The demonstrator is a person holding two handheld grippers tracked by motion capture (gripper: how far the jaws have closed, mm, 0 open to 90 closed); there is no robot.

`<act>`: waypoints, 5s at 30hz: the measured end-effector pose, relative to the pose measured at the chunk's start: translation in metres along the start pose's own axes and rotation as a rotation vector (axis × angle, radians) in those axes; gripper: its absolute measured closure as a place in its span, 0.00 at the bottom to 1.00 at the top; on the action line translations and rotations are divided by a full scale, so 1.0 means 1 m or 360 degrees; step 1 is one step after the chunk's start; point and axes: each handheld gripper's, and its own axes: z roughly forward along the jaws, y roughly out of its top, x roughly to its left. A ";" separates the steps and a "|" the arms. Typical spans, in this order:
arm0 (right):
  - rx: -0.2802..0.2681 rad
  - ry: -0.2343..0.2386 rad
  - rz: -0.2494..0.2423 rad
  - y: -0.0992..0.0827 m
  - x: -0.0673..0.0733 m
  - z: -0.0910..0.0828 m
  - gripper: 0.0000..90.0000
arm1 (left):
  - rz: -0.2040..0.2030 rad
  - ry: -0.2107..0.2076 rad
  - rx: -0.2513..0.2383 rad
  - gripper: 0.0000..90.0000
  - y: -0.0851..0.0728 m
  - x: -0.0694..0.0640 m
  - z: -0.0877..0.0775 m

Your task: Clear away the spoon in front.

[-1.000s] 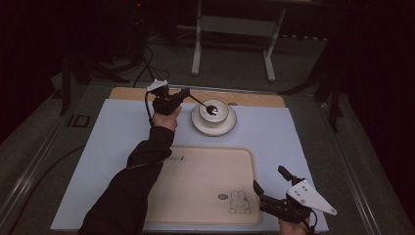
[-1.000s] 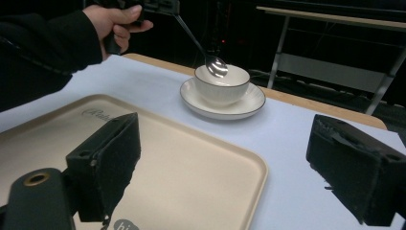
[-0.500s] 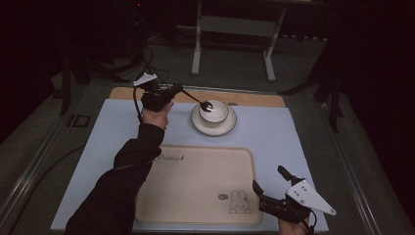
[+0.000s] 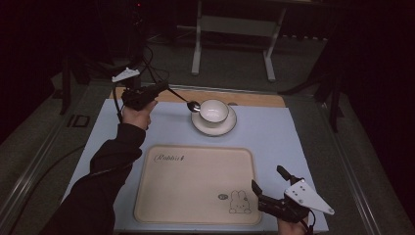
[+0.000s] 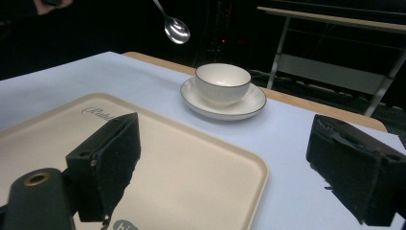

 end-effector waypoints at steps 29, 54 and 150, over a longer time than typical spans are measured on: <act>-0.0017 0.0006 0.0025 -0.002 0.000 -0.001 0.13 | 0.0285 -0.0301 0.0355 0.99 0.010 0.012 -0.069; -0.0016 0.0020 0.0008 -0.001 0.004 0.002 0.13 | 0.0402 -0.0515 0.0698 0.99 -0.010 0.010 -0.082; 0.0020 0.0047 0.0000 -0.002 0.002 0.003 0.13 | 0.0291 -0.0617 0.1060 0.83 -0.139 0.034 0.013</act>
